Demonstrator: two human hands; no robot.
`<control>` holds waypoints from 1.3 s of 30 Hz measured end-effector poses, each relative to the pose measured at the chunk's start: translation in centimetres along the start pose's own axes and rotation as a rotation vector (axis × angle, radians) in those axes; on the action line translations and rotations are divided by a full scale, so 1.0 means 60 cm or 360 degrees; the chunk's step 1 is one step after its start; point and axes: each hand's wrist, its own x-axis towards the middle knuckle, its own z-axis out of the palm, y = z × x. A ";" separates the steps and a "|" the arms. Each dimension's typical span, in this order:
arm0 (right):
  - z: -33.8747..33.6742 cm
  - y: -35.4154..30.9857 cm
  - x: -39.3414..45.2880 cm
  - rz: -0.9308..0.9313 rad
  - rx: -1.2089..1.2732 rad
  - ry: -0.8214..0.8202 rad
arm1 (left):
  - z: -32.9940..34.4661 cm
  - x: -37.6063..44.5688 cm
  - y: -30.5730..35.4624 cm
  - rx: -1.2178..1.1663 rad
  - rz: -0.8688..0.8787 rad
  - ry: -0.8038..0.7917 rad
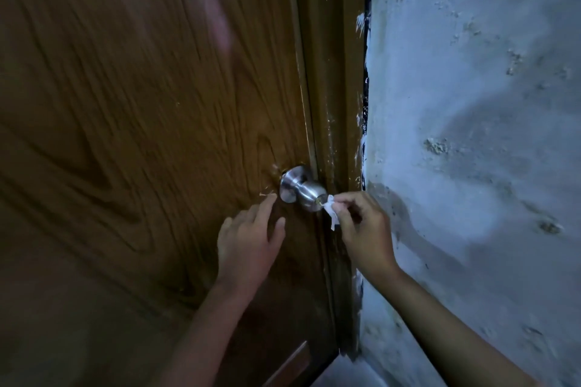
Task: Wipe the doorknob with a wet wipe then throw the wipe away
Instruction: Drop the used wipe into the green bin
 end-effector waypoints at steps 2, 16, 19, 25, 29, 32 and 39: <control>-0.006 -0.005 -0.012 0.0097 0.0043 -0.0002 | -0.009 -0.022 0.016 -0.0249 -0.0156 -0.0083; -0.074 -0.007 -0.238 0.0672 -0.0056 -0.0133 | 0.004 -0.241 0.121 -0.1031 -0.0410 -0.0543; -0.101 0.005 -0.274 0.0850 -0.0006 -0.0229 | 0.031 -0.275 0.148 -0.1360 -0.0559 -0.0671; -0.154 0.074 -0.336 0.1135 0.0017 -0.0313 | 0.109 -0.337 0.209 -0.1758 -0.0960 -0.0942; -0.199 0.169 -0.402 0.1413 -0.0084 -0.0507 | 0.184 -0.421 0.261 -0.1772 -0.1251 -0.1125; -0.236 0.228 -0.450 0.1487 -0.0100 -0.0563 | 0.236 -0.481 0.300 -0.1802 -0.1502 -0.1245; -0.294 0.408 -0.566 0.1862 -0.0260 -0.0679 | 0.383 -0.605 0.386 -0.1737 -0.1754 -0.1353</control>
